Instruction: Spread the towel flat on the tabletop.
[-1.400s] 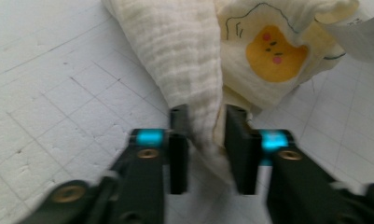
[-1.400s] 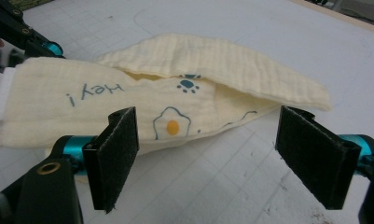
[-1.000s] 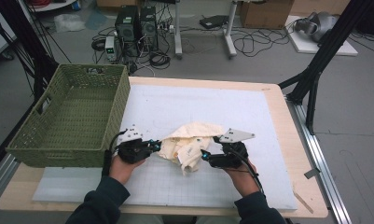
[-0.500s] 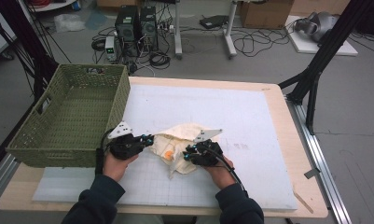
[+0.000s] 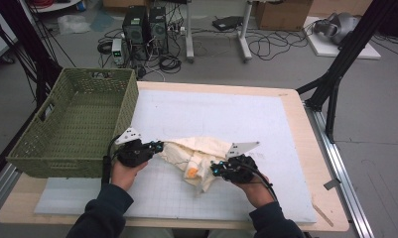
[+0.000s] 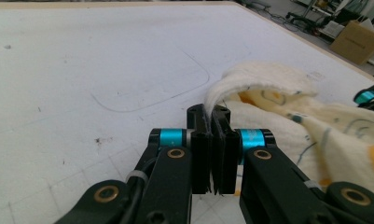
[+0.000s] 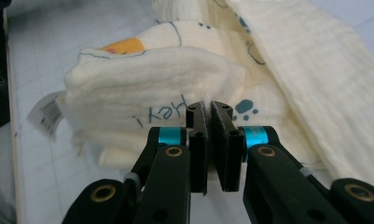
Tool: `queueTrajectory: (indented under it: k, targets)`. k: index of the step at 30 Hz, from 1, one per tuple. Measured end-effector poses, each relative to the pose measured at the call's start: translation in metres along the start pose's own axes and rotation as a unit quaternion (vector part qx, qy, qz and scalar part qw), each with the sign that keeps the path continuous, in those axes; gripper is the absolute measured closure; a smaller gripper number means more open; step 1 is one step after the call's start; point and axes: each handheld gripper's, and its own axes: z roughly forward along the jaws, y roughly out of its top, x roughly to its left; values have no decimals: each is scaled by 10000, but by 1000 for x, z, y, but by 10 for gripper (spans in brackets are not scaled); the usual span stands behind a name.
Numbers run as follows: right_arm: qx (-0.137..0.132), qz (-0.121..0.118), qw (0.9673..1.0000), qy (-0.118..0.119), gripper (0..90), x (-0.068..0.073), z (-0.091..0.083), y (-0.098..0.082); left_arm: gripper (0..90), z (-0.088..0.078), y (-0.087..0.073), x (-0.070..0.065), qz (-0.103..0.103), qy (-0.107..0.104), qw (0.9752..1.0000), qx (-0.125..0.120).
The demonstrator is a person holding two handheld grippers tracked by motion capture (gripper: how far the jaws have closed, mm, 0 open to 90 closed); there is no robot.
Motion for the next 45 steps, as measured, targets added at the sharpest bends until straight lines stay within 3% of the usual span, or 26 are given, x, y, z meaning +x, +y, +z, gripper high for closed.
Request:
queueTrajectory:
  k: [7, 10, 14, 18, 23, 26, 30, 33, 37, 40, 45]
  targets:
    - [50, 140, 9997, -177, 858, -6, -28, -23, 870, 11, 0, 3, -113, 232, 9996, 105]
    - [203, 74, 9991, -361, 870, -8, -38, -31, 870, 16, 4, 2, -130, 367, 9991, 142]
    - [453, 138, 9968, -636, 871, -14, -52, -47, 871, 19, 9, 7, -150, 612, 9980, 114]
    - [378, 305, 9950, -877, 870, -22, -66, -62, 871, 22, 10, 10, -189, 700, 9973, 109]
    - [531, 379, 9901, -1246, 841, -32, -74, -72, 870, 27, 8, 10, -218, 692, 9973, 146]
    - [256, 353, 9903, -1320, 695, -30, -78, -68, 870, 29, 7, 9, -207, 671, 9974, 156]
    - [-256, 80, 9909, -1321, 575, -22, -81, -51, 869, 29, 8, 9, -200, 636, 9977, 124]
    - [-473, -178, 9908, -1252, 532, -17, -76, -36, 869, 29, 8, 8, -179, 574, 9981, 94]
    - [-384, -444, 9924, -1080, 501, -13, -56, -18, 868, 27, 9, 7, -117, 515, 9986, 15]
    - [-138, -716, 9927, -963, 497, -11, -32, -7, 868, 26, 9, 7, -113, 505, 9987, -4]
    - [331, -853, 9919, -877, 502, -14, 9, 3, 868, 26, 9, 9, -177, 511, 9985, -64]
